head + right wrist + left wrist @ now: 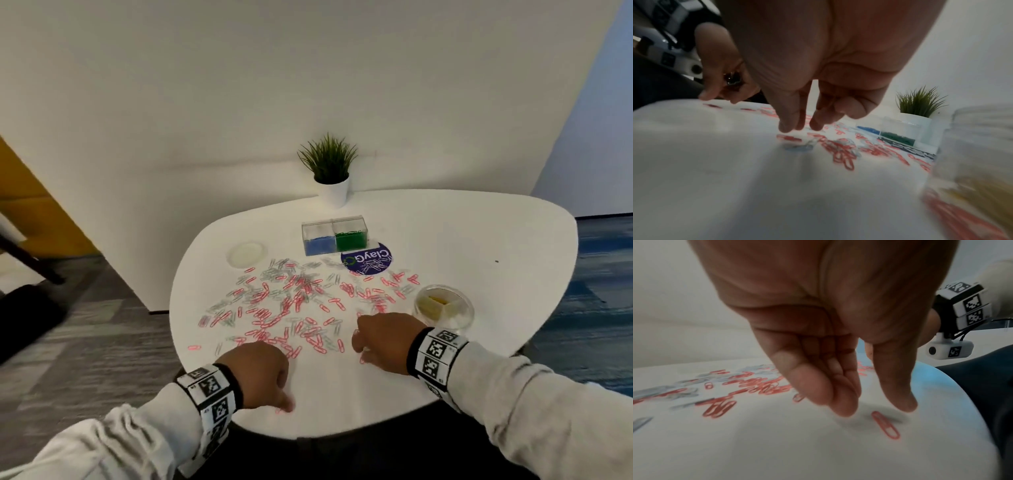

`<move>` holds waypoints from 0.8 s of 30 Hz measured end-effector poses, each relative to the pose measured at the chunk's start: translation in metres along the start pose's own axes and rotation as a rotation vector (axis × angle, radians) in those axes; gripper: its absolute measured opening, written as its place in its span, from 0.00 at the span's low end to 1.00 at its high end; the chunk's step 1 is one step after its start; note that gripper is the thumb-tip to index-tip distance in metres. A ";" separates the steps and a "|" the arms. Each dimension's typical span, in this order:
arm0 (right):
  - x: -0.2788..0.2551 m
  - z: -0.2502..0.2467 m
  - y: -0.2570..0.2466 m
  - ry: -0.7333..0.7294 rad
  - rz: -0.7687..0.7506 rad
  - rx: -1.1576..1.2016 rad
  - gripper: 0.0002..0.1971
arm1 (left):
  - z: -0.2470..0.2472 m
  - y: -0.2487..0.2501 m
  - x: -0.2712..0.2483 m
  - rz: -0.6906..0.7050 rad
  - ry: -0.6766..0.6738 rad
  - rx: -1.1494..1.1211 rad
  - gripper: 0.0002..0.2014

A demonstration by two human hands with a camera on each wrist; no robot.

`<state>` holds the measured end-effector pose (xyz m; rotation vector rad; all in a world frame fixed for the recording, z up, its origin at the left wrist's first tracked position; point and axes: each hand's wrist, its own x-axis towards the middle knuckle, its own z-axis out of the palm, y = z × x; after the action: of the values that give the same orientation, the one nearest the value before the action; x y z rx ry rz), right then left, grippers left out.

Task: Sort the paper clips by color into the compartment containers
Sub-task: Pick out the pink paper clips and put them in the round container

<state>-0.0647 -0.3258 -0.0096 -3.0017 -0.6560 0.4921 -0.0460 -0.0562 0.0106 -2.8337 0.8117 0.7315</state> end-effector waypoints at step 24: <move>0.026 0.013 -0.012 0.054 0.129 0.162 0.14 | -0.001 -0.044 0.009 0.041 0.057 -0.186 0.13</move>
<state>-0.0515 -0.3049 -0.0285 -2.9043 -0.3995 0.4447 -0.0163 -0.0235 0.0062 -3.0234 0.8539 0.7730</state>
